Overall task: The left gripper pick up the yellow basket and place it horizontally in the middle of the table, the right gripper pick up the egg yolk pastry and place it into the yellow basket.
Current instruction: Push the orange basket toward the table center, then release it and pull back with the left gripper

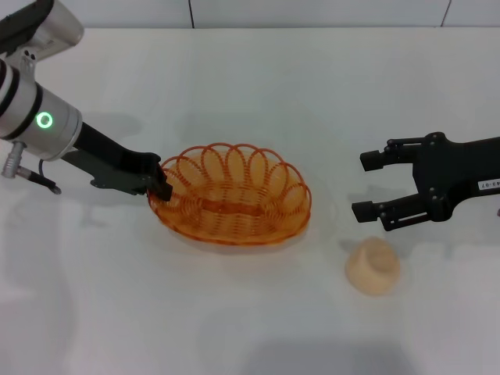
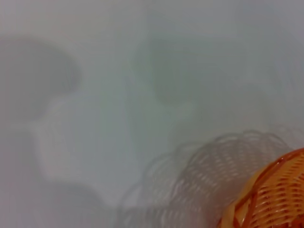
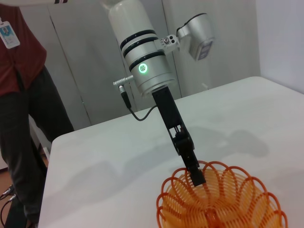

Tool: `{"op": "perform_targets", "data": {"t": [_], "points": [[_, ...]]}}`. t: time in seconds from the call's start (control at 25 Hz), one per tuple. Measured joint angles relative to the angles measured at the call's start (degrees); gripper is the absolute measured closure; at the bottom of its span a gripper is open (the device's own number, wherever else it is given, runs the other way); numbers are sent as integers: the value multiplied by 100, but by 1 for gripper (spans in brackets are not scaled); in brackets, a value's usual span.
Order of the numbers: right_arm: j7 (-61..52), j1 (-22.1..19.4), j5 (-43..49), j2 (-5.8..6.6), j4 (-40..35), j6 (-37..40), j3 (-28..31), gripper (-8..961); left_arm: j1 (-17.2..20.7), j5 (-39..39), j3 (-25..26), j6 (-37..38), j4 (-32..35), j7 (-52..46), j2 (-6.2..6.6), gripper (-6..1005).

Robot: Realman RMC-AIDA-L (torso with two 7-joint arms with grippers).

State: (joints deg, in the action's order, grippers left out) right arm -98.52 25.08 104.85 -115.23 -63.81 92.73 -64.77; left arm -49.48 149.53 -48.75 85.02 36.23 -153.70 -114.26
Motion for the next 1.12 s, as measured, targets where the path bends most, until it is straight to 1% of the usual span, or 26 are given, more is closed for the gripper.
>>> {"op": "perform_targets", "data": {"t": [0.4, 1.12], "points": [[0, 5, 0, 0, 0, 0, 0, 96, -35, 45, -3, -56, -18, 1, 7, 844], [-1, 15, 1, 0, 0, 0, -5, 96, -88, -39, 30, -200, -145, -3, -67, 821]]}}
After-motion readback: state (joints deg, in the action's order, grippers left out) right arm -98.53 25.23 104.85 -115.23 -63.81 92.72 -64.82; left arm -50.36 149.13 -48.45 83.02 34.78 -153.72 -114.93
